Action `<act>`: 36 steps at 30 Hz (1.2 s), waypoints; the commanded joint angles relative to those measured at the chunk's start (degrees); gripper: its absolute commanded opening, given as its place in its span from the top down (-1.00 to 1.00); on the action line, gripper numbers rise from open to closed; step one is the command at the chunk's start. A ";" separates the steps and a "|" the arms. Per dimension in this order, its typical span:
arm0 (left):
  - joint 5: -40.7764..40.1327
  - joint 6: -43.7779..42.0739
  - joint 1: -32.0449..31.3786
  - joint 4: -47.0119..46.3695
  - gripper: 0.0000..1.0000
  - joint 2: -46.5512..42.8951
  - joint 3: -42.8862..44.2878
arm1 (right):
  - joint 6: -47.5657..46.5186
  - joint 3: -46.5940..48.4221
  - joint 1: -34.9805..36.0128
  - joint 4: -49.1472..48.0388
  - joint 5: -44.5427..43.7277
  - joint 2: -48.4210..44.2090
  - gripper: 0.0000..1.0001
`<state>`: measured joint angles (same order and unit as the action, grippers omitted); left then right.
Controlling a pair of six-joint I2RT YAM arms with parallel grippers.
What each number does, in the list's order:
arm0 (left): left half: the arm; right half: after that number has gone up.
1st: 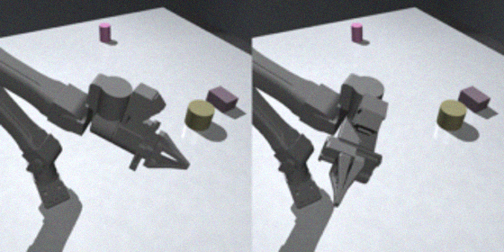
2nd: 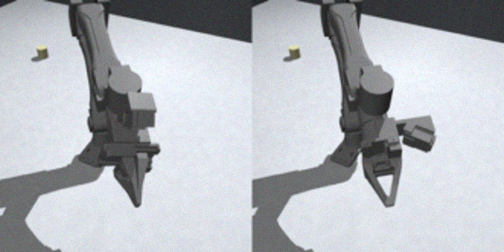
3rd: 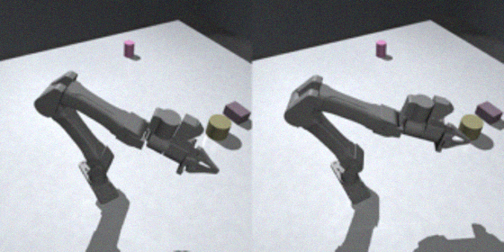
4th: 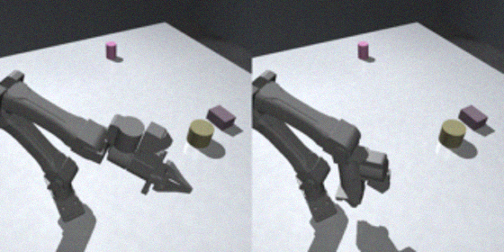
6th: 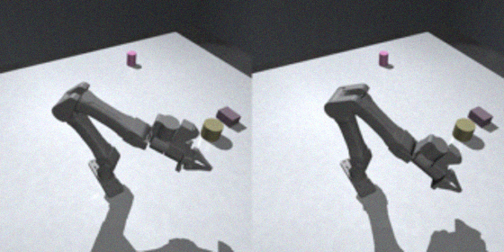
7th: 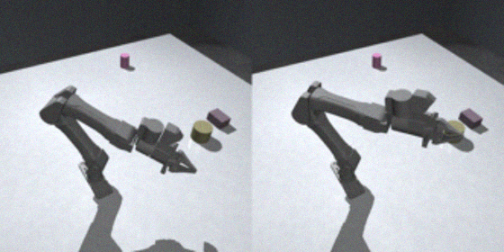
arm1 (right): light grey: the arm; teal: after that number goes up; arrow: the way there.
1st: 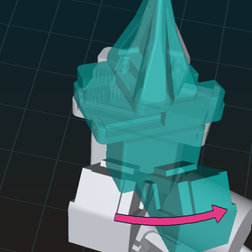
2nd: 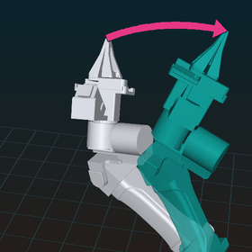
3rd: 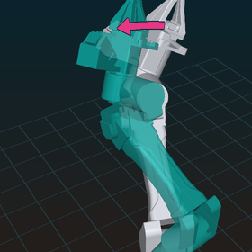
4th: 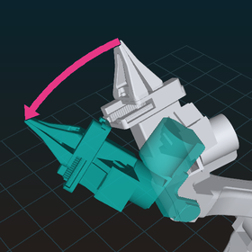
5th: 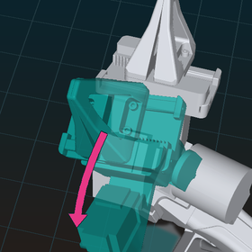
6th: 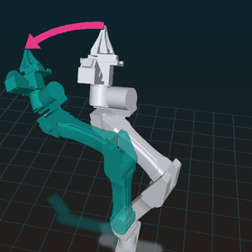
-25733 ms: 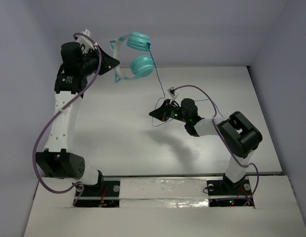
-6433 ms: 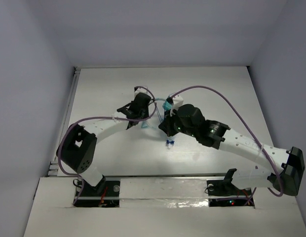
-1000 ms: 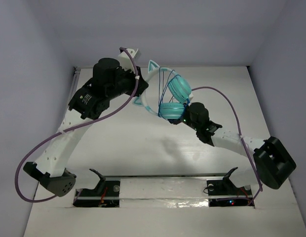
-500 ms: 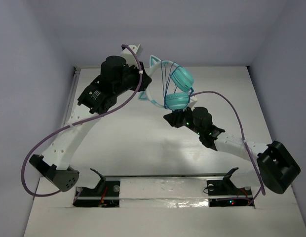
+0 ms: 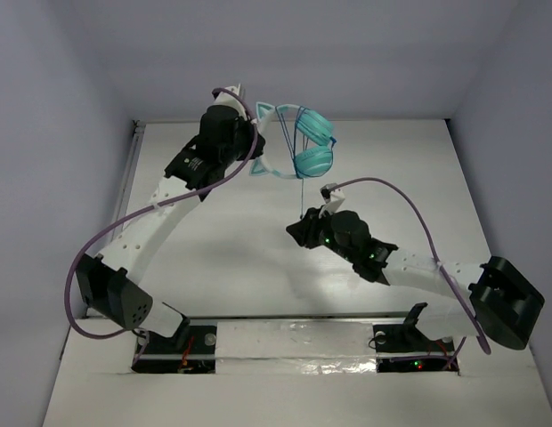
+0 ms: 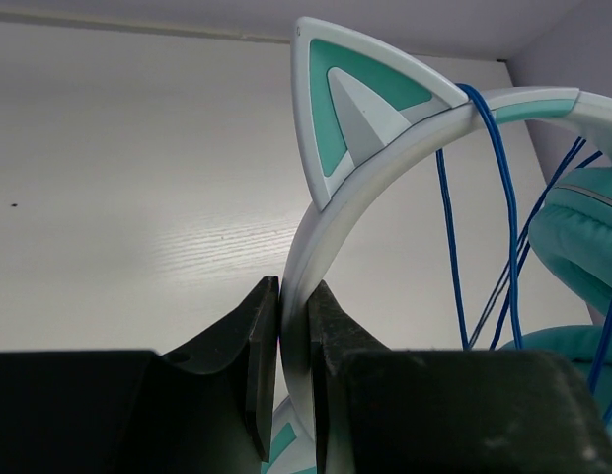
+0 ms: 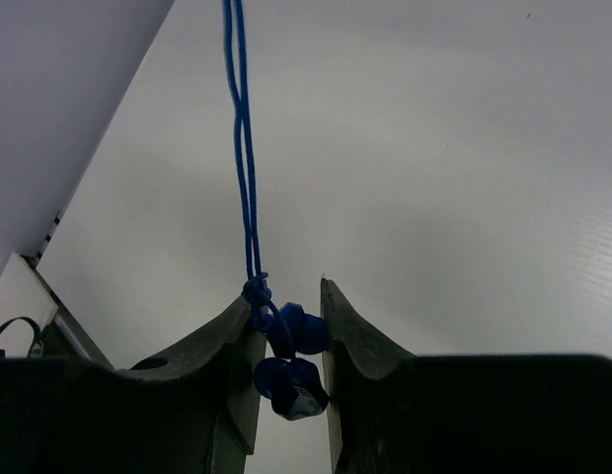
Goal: Wrap the headphones
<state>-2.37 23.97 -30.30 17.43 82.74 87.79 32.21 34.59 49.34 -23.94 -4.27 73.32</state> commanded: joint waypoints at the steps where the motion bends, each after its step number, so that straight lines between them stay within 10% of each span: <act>1: -6.40 5.91 0.86 -13.29 1.00 -0.74 -1.82 | 1.02 1.18 2.95 2.93 -6.44 -2.04 1.00; 21: -15.99 7.67 -1.77 -24.63 1.00 -0.03 -26.34 | 3.56 6.98 8.58 6.10 -3.02 -1.87 1.00; 36: -12.75 11.45 -10.04 -30.70 1.00 3.75 -35.14 | 12.53 15.24 8.58 8.21 -20.33 6.57 1.00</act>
<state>-16.10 32.80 -40.03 -7.01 87.35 52.97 42.37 46.19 57.10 -13.41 -18.96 80.09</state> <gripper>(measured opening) 0.106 0.315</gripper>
